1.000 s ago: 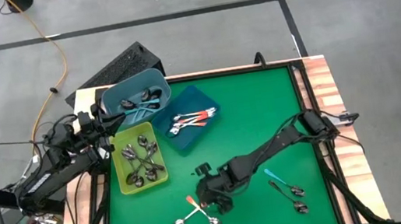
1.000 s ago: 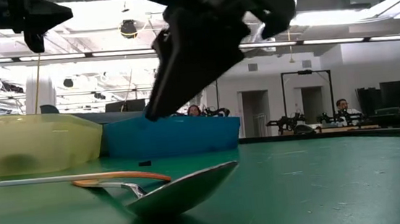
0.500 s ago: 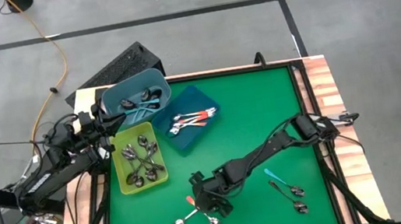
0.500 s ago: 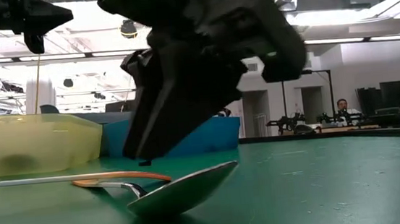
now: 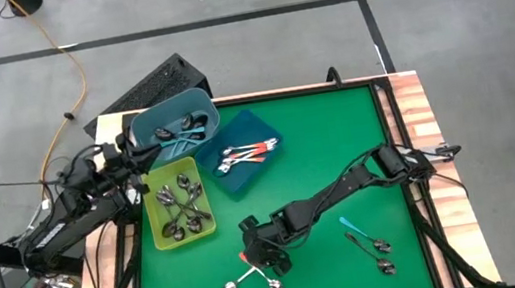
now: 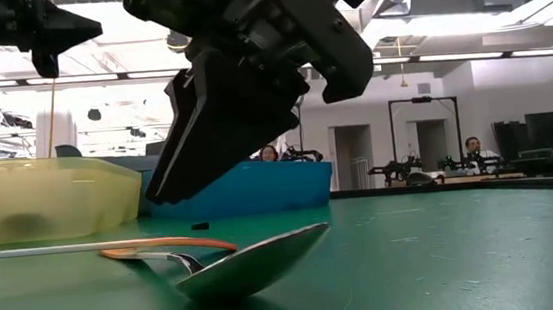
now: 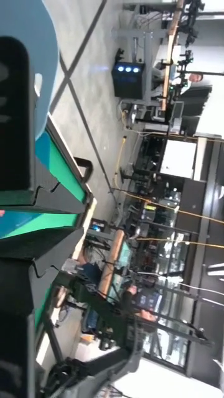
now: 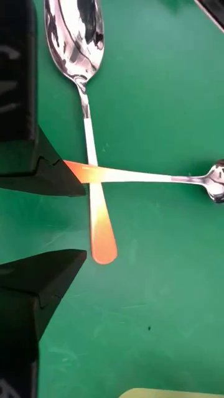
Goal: Sort silverware by color (type)
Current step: Put the orange spoon into the blue bin
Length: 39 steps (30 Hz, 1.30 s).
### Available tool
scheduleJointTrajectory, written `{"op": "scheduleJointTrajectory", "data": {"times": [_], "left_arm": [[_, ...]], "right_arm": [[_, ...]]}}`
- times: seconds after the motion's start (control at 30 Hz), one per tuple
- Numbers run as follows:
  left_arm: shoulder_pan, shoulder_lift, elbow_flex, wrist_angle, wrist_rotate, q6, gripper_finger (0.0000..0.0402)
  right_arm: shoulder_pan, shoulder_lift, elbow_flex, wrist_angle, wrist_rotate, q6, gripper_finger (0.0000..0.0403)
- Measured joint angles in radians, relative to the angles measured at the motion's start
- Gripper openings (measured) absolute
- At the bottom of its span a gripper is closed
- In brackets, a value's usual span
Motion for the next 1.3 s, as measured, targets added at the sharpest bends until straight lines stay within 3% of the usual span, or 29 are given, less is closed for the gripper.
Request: {"op": "scheduleJointTrajectory", "data": {"times": [0.73,1.03,1.2,1.3], "left_arm": [[0.0,0.0,0.0,-0.035,-0.039,-0.029,0.0029],[0.0,0.0,0.0,-0.035,-0.061,-0.033,0.0029],[0.0,0.0,0.0,-0.035,-0.084,-0.032,0.0029],[0.0,0.0,0.0,-0.035,-0.086,-0.032,0.0029]], "right_arm": [[0.028,0.0,0.0,0.004,0.001,0.015,0.0163],[0.028,0.0,0.0,0.198,0.1,-0.024,0.0184],[0.038,0.011,0.0,0.282,0.104,-0.026,0.0186],[0.054,0.024,-0.002,0.24,0.075,-0.027,0.0184]]}}
